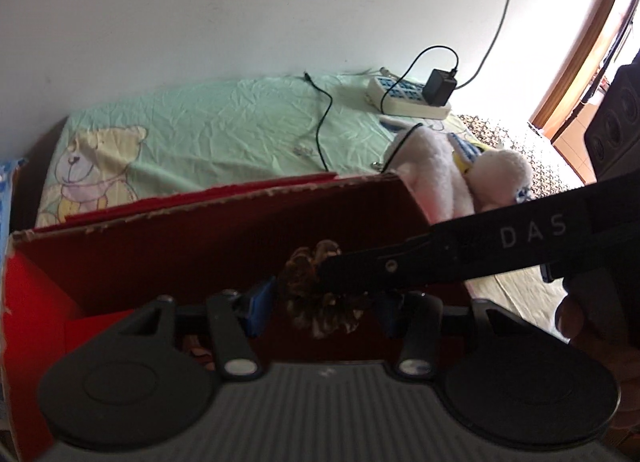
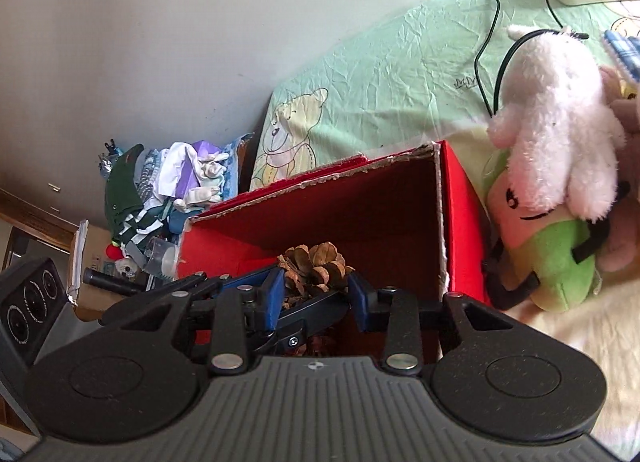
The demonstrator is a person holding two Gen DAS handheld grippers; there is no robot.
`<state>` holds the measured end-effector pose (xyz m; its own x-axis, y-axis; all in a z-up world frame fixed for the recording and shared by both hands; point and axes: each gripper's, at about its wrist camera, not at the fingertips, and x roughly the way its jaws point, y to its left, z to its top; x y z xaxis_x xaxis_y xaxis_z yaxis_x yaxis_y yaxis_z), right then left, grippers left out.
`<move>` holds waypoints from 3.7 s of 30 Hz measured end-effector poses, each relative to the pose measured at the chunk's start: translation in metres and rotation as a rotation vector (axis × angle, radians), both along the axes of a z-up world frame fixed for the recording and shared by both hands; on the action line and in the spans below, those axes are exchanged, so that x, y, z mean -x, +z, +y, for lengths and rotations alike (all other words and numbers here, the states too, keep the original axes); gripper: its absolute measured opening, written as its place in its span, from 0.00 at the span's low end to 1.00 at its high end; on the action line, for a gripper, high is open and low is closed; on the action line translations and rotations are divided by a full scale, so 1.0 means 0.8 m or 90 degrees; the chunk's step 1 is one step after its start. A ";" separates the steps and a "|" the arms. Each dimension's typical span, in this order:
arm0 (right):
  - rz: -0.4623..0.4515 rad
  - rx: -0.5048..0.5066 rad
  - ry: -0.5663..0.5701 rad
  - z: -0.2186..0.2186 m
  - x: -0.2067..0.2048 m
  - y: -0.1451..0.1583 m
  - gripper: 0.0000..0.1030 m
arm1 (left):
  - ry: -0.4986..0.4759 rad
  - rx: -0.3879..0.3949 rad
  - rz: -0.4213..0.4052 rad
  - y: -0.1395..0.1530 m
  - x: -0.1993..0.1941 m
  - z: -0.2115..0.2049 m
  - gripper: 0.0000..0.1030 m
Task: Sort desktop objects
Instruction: 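Carry the pine cone with the right tool and lower it into the red box, then open the right tool to release the pine cone and withdraw, then close the right tool on the rim of the clear tape roll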
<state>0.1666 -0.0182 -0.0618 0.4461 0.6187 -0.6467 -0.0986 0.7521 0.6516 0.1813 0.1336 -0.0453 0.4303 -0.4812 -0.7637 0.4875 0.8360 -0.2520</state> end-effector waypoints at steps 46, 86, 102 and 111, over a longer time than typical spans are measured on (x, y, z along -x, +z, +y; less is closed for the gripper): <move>-0.040 0.128 -0.103 0.052 0.012 -0.010 0.39 | 0.137 -0.145 -0.026 -0.027 -0.023 0.011 0.65; -0.079 0.029 0.185 0.126 0.191 -0.016 0.40 | 0.383 -0.143 -0.025 0.009 0.244 0.213 0.59; -0.038 0.108 0.292 0.236 0.191 -0.051 0.27 | 0.411 -0.189 0.117 -0.074 0.255 0.214 0.24; -0.028 0.124 0.282 0.245 0.191 -0.059 0.20 | 0.376 -0.186 0.118 -0.079 0.251 0.208 0.04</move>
